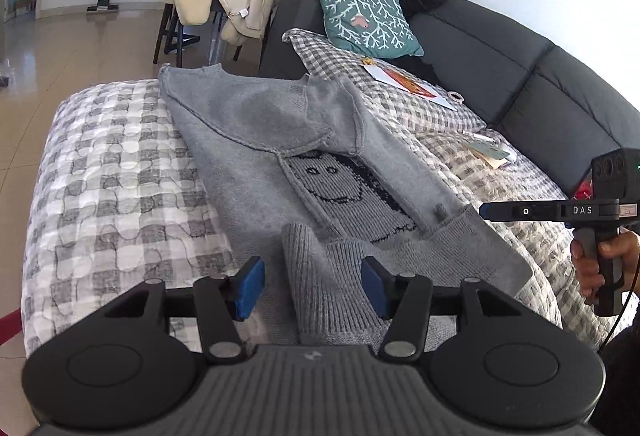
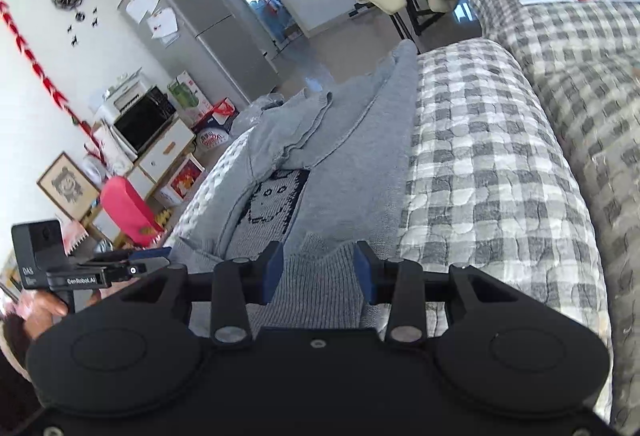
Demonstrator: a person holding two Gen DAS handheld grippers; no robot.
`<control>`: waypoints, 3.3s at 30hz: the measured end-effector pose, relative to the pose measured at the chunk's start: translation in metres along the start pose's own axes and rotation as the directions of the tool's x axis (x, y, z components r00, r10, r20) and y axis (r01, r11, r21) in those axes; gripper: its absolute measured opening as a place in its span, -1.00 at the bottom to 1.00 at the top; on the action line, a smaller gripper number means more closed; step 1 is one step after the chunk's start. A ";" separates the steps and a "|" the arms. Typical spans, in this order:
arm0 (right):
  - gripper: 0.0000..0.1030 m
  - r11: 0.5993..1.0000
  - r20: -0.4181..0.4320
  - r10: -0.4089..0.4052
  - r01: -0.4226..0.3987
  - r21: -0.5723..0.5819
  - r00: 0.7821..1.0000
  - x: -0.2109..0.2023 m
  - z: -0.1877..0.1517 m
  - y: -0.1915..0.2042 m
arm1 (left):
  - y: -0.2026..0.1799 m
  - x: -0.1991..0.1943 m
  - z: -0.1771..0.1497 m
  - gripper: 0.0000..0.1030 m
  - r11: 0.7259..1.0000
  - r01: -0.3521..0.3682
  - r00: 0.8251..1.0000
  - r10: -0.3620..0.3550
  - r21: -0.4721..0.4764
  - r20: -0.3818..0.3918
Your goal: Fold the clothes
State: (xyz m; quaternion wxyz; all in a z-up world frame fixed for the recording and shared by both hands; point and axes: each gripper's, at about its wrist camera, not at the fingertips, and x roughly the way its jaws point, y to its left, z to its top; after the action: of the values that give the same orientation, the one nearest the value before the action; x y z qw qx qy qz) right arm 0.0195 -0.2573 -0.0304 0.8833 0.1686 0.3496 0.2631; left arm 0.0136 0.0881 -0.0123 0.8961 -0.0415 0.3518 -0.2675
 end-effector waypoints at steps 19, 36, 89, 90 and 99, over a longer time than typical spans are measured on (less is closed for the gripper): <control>-0.77 0.961 -0.016 -0.086 0.079 -0.265 0.996 0.002 -0.023 0.033 | -0.007 0.006 -0.007 -0.90 0.999 -0.015 0.999 0.013 0.047 0.036; -0.85 0.976 0.274 -0.114 0.159 -0.147 0.955 0.023 0.031 0.014 | 0.046 0.028 0.053 -0.91 0.992 0.026 0.957 0.012 -0.124 0.290; -0.15 0.799 -0.111 0.224 -0.117 0.590 0.968 0.012 0.023 -0.100 | 0.118 0.042 0.008 0.17 0.671 0.184 0.933 -0.349 -0.718 -0.087; -0.16 0.792 -0.105 0.228 -0.121 0.599 0.968 0.014 0.023 -0.103 | 0.118 0.043 0.009 0.16 0.667 0.185 0.934 -0.349 -0.722 -0.083; -0.29 0.740 -0.058 0.250 -0.152 0.655 0.966 0.034 0.026 -0.114 | 0.118 0.054 0.007 -0.40 0.659 0.159 0.952 -0.299 -0.735 -0.062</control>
State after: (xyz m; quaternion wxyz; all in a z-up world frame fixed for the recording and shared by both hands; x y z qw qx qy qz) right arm 0.0985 -0.3323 -0.0847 0.7100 0.4798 0.4603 0.2320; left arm 0.1047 0.1606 -0.0710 0.7307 -0.4104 0.4986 -0.2214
